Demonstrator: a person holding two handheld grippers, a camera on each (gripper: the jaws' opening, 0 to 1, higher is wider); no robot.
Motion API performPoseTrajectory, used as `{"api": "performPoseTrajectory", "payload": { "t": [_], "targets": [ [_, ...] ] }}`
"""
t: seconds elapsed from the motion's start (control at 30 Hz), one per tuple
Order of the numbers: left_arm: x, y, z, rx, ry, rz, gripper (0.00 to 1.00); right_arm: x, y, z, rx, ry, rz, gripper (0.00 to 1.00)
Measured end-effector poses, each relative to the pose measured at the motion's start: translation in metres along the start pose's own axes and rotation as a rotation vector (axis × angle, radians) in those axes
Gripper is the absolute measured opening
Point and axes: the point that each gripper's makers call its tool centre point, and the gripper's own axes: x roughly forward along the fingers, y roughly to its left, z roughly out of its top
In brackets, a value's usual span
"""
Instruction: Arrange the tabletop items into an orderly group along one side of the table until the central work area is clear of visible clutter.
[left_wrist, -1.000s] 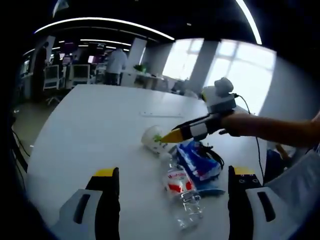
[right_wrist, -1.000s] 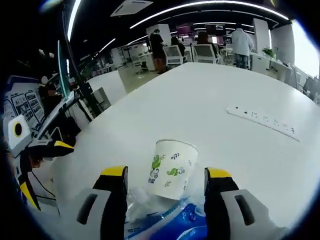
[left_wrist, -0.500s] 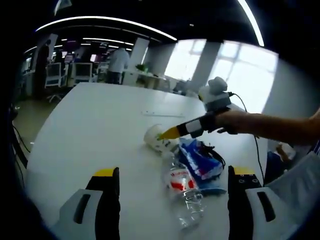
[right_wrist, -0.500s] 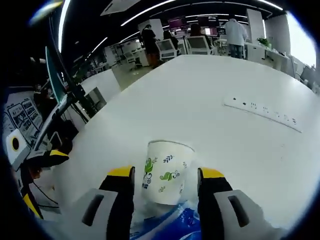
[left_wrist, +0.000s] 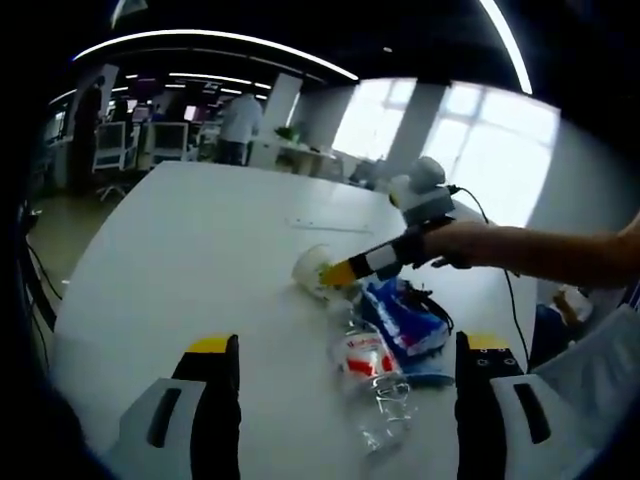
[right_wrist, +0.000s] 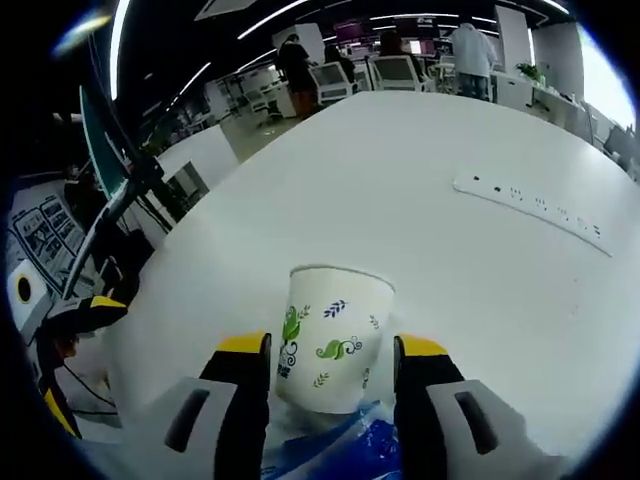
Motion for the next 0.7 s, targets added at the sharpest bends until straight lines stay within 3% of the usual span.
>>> {"api": "performPoseTrajectory", "payload": {
  "t": [0.27,0.7],
  "targets": [
    [0.0018,-0.0021,-0.0017,-0.001,0.004,-0.005,0.86,0.0115,-0.0031,0.0041,0.005,0.013,0.006,0.43],
    [0.0024,-0.0028,-0.0049,-0.008,0.011,-0.006,0.86,0.0117,-0.0012,0.0004,-0.003,0.036,0.001,0.41]
  ]
}}
